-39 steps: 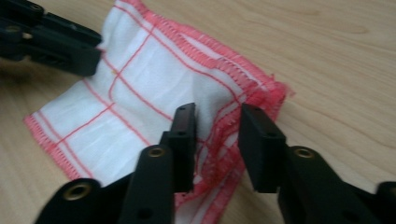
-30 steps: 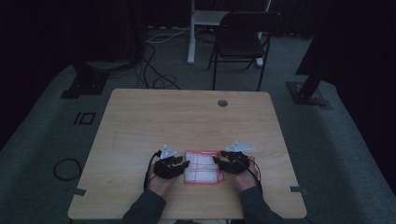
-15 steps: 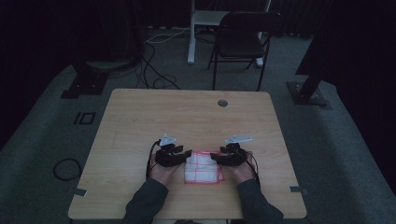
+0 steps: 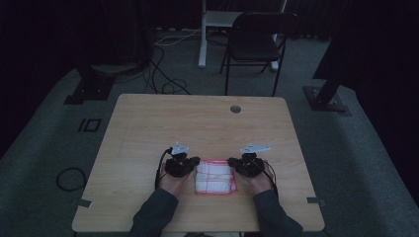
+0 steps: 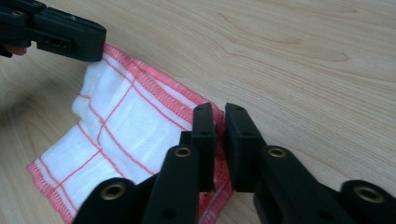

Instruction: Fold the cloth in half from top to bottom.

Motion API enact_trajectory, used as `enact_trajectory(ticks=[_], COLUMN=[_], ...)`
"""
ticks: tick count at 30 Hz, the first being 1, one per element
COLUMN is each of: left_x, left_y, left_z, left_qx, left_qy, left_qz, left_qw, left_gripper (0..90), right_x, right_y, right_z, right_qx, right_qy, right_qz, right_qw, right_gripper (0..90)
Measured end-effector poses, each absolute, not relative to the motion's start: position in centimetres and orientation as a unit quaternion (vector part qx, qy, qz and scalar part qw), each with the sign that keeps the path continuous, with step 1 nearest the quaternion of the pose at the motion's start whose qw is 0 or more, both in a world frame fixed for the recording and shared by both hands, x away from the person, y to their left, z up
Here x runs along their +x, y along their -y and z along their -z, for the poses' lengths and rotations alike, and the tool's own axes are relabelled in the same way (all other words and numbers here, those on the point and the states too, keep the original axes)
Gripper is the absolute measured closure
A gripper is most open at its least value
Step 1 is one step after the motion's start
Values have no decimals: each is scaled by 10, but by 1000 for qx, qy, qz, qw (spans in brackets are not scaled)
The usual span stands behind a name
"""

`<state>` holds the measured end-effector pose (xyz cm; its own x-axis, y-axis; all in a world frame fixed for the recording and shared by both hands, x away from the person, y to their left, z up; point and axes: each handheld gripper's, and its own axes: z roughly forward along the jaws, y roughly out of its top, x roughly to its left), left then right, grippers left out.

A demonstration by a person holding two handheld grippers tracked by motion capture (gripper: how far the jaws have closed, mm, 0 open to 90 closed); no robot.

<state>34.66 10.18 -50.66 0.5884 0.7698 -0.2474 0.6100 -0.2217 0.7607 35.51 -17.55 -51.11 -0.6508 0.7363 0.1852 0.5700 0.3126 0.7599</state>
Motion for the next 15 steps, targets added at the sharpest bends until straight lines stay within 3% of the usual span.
enact_trajectory(ticks=[15], left_x=[334], left_y=[-107], left_z=[503], left_qx=[778], left_qy=[-437], left_qz=[-94], left_qw=[442], left_gripper=[871], right_x=[340], right_y=[175], right_z=[503], right_qx=[387], right_qy=[-805], right_qz=[-433], right_qw=[124], right_gripper=[858])
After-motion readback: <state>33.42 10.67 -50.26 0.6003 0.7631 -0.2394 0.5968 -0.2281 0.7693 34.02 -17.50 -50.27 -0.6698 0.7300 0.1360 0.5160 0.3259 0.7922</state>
